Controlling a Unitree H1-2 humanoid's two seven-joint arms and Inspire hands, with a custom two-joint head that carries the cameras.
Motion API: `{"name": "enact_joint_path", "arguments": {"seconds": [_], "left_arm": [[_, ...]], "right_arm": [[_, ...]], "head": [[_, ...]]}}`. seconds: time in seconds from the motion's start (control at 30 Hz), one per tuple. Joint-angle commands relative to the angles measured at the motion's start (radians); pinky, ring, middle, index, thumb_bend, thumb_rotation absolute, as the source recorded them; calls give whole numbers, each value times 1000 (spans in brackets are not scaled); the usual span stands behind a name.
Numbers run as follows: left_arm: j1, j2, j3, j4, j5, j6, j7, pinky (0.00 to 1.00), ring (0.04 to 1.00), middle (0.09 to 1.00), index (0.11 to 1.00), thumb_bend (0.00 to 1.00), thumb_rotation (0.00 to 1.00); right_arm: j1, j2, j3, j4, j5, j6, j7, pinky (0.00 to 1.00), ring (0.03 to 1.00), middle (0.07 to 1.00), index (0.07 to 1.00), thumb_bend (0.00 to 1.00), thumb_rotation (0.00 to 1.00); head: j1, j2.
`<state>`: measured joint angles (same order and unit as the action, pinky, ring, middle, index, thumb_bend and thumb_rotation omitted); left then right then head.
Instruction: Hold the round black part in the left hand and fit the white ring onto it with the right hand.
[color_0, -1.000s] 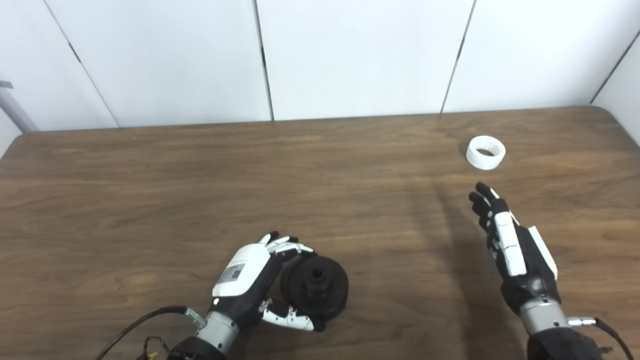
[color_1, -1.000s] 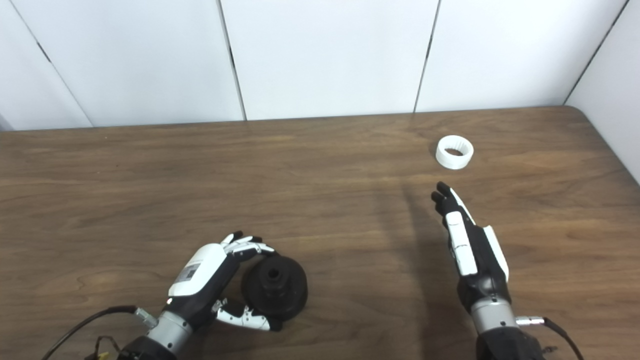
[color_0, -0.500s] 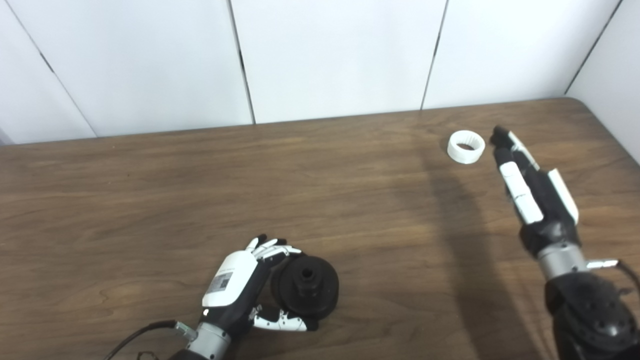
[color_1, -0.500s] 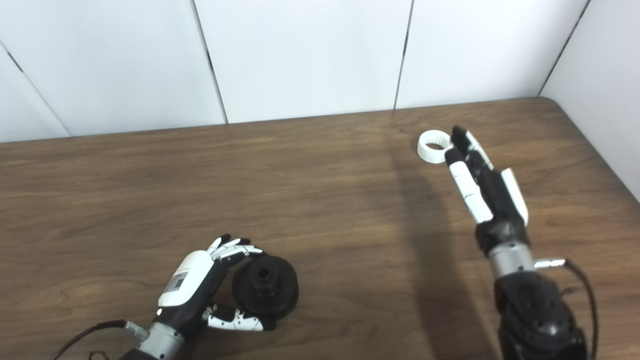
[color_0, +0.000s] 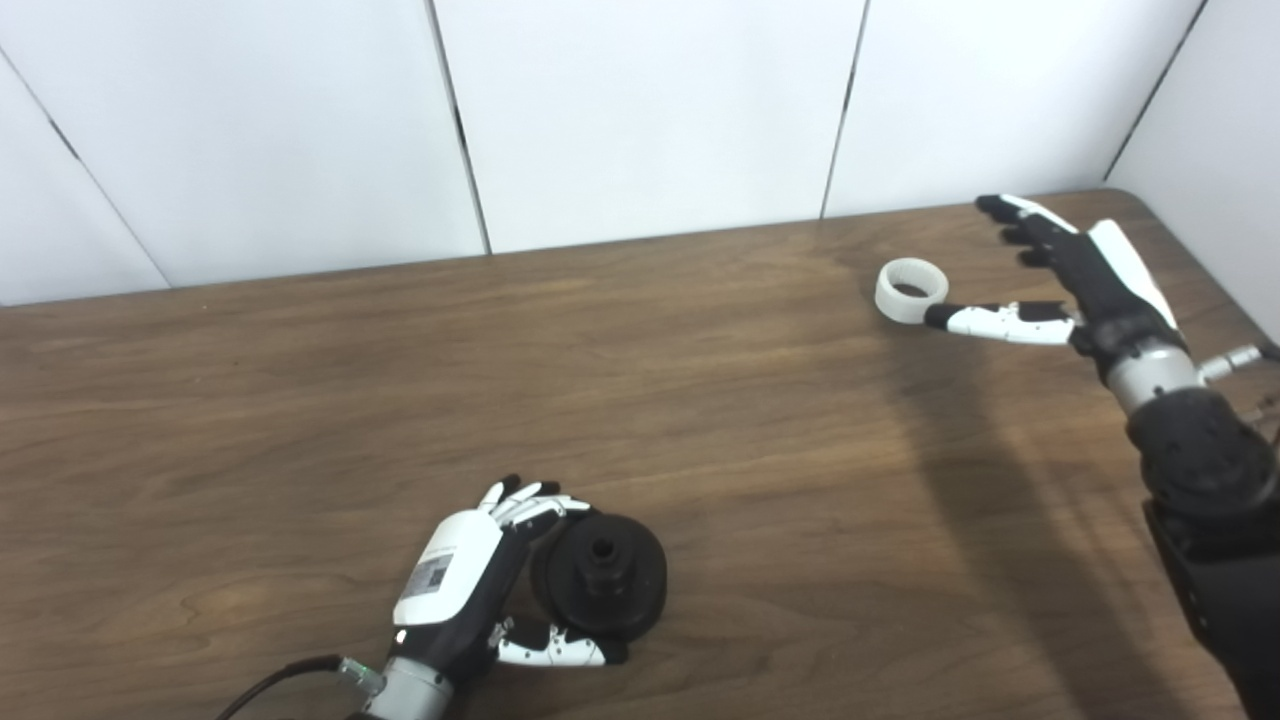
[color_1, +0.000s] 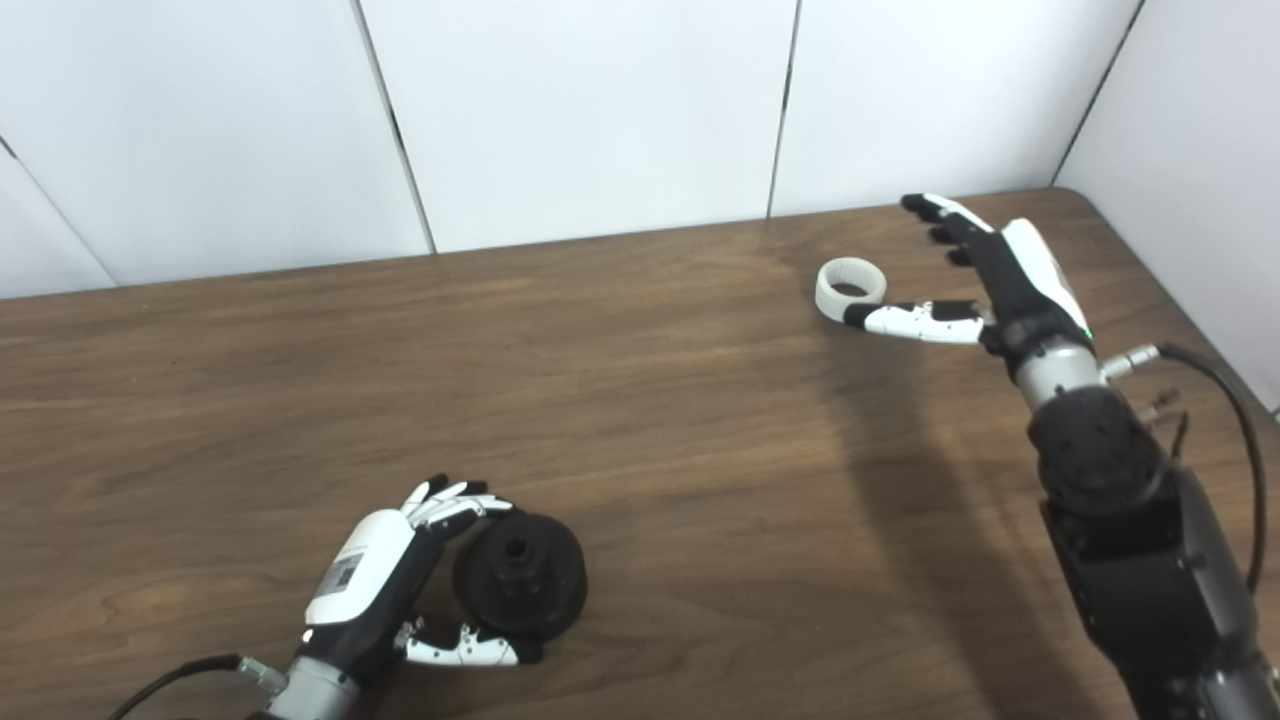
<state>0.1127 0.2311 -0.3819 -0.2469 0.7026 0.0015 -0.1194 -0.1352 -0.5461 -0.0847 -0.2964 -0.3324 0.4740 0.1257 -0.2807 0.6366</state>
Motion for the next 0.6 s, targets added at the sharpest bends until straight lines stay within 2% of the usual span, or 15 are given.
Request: {"name": "enact_joint_path", "arguments": {"seconds": [0.0,0.2,0.57], "left_arm": [[14,13,-7,33,29,14,-17,1000,888,793,485,523,50],[15,16,-7,26,40,23,-25,1000,886,794,485,523,50],[24,14,-8,20,39,20,-24,1000,885,794,486,522,50]], "right_arm": [[-56,-44,7,15,-41,-9,11,823,866,877,861,891,264],[-158,-76,69,141,-121,-6,77,882,928,926,873,926,225],[-295,-89,141,366,-175,-21,73,889,917,921,877,937,244]], "head": [[-2,0],[-14,-8],[-14,-19]]}}
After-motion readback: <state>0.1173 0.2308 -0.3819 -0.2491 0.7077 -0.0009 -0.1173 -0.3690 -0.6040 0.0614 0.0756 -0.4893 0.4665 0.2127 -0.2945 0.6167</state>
